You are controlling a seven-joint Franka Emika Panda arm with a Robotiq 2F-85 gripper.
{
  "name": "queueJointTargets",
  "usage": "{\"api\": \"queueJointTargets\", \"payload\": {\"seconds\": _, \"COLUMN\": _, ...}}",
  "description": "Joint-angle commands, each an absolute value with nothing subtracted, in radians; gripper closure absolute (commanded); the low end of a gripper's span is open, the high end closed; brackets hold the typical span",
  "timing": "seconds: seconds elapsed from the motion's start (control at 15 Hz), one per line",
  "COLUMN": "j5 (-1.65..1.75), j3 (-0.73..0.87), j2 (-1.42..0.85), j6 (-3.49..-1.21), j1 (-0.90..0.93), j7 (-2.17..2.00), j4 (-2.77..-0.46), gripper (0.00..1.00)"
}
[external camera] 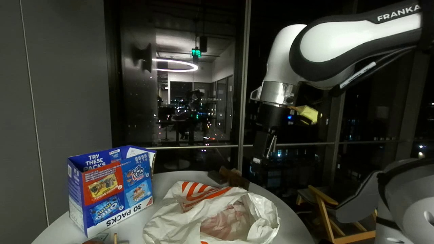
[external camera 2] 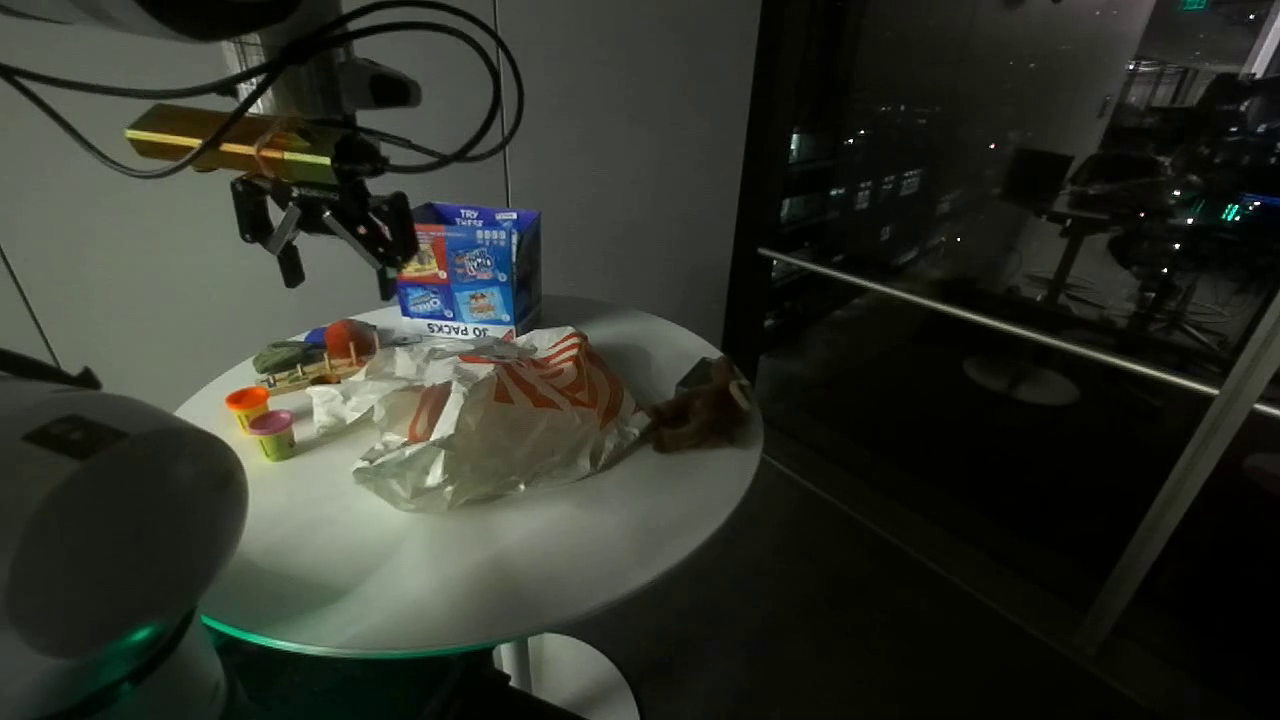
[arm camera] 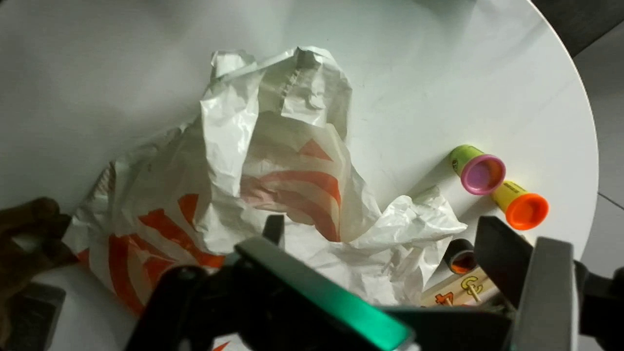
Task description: Lift the two small yellow containers with the purple and orange lid and the peach plush toy from the table and put them in the plastic
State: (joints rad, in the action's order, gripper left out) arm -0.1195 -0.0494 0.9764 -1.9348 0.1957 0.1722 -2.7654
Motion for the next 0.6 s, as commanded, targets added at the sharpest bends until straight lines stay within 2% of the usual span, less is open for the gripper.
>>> {"api": "queueJointTargets", "payload": {"seconds": 0.0, "j5": -0.152, "j3": -0.123, "j2": 0.891, "j6": -2.023, "j1": 0.284, "j7": 0.175, "j4": -2.763, "gripper": 0.00}}
{"api": "queueJointTargets", "payload": {"seconds": 0.53, "j5": -0.281, "j3": -0.188, "j2": 0.625, "j6": -2.159, "j1": 0.456, "j7": 0.203, "j4": -2.778, "gripper": 0.00}}
